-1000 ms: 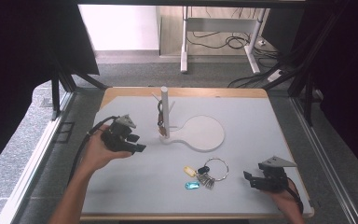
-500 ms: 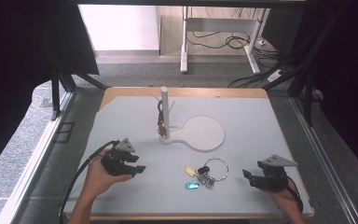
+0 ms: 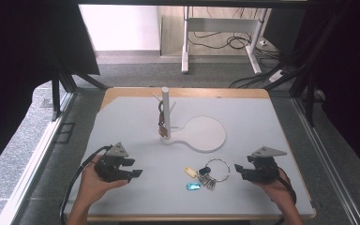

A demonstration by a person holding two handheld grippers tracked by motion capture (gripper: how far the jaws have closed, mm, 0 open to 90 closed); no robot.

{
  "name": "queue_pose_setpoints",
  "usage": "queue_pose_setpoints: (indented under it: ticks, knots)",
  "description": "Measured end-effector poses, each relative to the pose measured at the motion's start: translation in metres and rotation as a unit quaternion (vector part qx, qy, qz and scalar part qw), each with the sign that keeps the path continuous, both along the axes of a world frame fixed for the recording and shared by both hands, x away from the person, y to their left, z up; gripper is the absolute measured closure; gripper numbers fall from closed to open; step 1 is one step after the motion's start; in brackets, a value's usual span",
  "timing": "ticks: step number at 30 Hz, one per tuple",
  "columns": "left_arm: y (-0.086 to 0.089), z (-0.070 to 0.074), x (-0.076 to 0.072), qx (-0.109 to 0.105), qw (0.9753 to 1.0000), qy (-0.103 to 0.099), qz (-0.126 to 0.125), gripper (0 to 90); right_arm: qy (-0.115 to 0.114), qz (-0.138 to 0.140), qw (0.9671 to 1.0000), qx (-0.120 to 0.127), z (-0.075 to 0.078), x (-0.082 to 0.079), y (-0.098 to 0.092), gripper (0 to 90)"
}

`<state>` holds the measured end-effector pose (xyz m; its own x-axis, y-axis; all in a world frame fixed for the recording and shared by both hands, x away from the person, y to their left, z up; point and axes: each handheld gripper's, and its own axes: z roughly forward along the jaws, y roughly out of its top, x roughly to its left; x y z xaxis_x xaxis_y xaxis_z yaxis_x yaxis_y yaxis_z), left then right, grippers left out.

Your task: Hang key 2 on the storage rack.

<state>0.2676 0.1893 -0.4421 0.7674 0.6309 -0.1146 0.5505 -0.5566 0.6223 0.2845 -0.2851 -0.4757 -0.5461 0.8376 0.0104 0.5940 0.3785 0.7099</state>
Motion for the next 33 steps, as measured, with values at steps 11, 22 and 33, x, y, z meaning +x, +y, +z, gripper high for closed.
queue_pose_setpoints:
  ticks: [11, 22, 33]
  knots:
    - [-0.009, -0.009, -0.002, 0.008, 1.0000, 0.004, -0.004, 47.6, 0.039, 0.076, 0.9949, -0.055, 0.021, 0.034, 0.030, 43.4]
    - [-0.008, -0.011, -0.005, 0.007, 0.9999, 0.008, -0.011, 46.8, 0.107, 0.085, 0.9861, -0.094, 0.005, 0.058, 0.040, 47.0]
    - [-0.008, -0.010, -0.007, -0.004, 0.9998, 0.013, -0.016, 46.3, 0.152, 0.095, 0.9782, -0.105, -0.004, 0.071, 0.050, 58.3]
